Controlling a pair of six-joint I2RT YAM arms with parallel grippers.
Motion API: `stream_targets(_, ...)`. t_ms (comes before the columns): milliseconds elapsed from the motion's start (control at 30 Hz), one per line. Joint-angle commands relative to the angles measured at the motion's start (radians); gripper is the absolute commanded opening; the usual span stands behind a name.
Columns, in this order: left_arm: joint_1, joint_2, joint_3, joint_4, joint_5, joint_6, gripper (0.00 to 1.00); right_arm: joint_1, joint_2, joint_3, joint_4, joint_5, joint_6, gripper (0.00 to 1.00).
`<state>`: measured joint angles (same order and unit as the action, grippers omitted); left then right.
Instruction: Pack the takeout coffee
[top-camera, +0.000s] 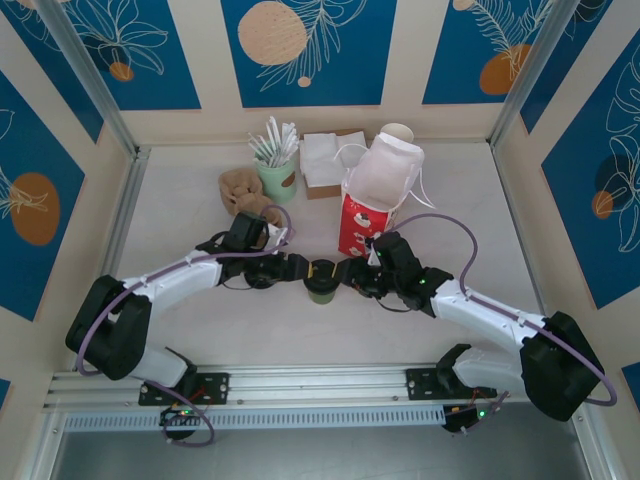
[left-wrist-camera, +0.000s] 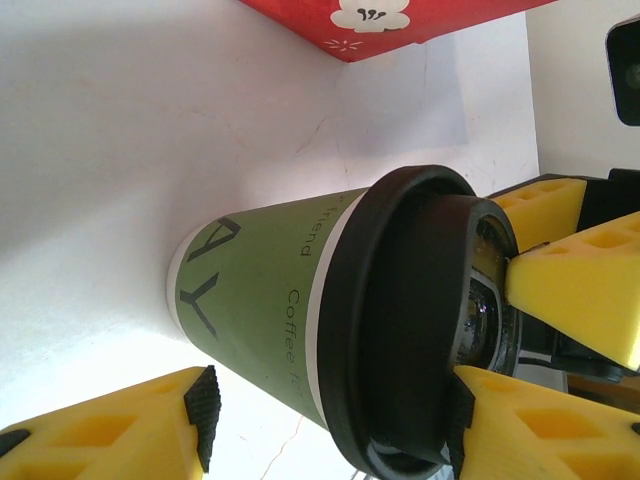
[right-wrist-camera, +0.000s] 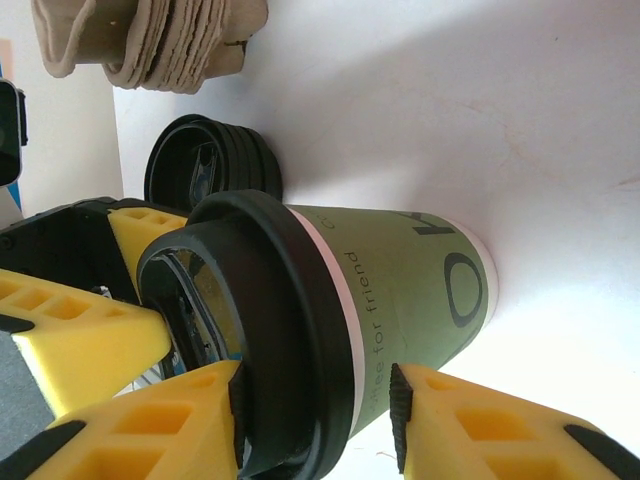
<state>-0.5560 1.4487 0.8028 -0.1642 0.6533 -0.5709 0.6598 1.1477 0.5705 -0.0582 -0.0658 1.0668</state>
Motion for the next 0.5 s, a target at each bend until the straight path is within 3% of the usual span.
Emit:
stream_targets(0, -0.028, 0.013, 0.003, -0.075, -0.090, -0.021, 0.60, -0.009, 0.007, -0.061, -0.150, 0.056, 0.008, 0.42)
stream_targets(467, -0.062, 0.006, 0.094, -0.135, -0.118, -0.030, 0.63, -0.004, -0.017, -0.004, -0.146, 0.024, 0.020, 0.47)
